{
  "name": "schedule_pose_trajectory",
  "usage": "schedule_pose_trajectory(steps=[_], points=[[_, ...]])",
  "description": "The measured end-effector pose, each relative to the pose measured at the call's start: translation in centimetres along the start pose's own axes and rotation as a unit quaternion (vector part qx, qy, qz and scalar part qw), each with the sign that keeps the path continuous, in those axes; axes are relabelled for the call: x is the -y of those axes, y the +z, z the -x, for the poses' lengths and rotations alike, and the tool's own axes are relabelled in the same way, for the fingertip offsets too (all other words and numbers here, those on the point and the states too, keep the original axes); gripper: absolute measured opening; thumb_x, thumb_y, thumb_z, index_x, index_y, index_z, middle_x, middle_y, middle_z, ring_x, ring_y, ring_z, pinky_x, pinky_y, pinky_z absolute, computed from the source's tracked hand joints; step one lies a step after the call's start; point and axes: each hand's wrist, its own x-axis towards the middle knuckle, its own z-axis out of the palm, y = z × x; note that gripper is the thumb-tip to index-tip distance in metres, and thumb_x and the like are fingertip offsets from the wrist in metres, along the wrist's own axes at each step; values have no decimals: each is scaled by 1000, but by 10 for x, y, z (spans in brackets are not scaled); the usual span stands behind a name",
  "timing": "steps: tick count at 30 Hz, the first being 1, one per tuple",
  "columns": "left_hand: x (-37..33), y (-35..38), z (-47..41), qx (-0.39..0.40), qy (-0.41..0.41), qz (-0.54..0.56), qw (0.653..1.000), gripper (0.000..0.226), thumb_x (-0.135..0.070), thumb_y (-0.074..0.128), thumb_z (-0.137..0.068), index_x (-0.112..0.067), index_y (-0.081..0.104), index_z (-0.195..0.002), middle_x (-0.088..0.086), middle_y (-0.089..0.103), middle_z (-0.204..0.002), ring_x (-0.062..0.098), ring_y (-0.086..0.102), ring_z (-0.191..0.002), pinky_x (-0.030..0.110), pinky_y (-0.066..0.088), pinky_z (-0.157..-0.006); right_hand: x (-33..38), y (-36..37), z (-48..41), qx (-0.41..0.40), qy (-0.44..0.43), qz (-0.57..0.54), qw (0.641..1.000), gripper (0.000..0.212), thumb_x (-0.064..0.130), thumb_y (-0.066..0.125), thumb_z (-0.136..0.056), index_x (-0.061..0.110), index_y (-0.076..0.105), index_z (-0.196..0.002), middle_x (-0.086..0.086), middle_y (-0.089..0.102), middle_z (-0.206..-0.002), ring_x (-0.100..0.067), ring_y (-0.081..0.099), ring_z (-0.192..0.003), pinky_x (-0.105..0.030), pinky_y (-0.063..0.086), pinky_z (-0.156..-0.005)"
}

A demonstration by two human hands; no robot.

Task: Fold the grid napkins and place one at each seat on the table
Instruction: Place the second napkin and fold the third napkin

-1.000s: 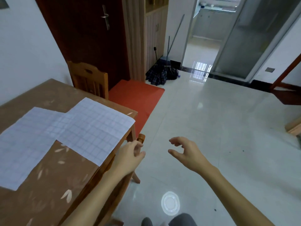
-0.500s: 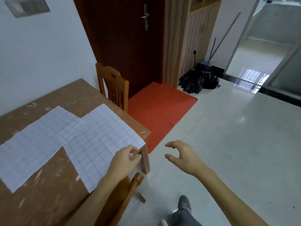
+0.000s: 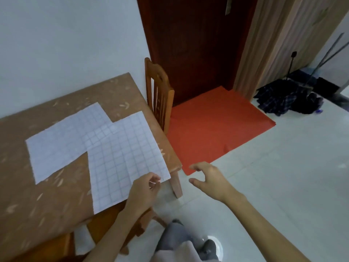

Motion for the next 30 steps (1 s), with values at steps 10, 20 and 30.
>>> schedule_pose_trajectory(steps=[10,20,30], points=[[39,-1,-68,-65,-111,20,991,11,-23,64,-95,-29,62,-105,-10,68,-108,5,64,-94,16,51,-82,11,5,-133,113,-102,58,987,31,24,70,-88,25,65,-119,5,65,-120,-14,59,-108,-23,46,-92],[77,40,-104,-41,-152,3,988,65,-14,92,-61,-25,58,-116,-5,57,-124,18,64,-109,14,45,-84,21,54,-225,282,-157,143,936,40,23,69,-87,22,62,-127,3,62,-129,-17,61,-114,-25,50,-94],[86,77,-96,-69,-127,-84,986,61,-7,76,-69,-16,54,-125,15,64,-134,34,63,-123,44,55,-91,1,99,-239,414,-188,175,873,46,22,66,-90,21,55,-135,0,56,-135,-17,53,-117,-26,41,-101]])
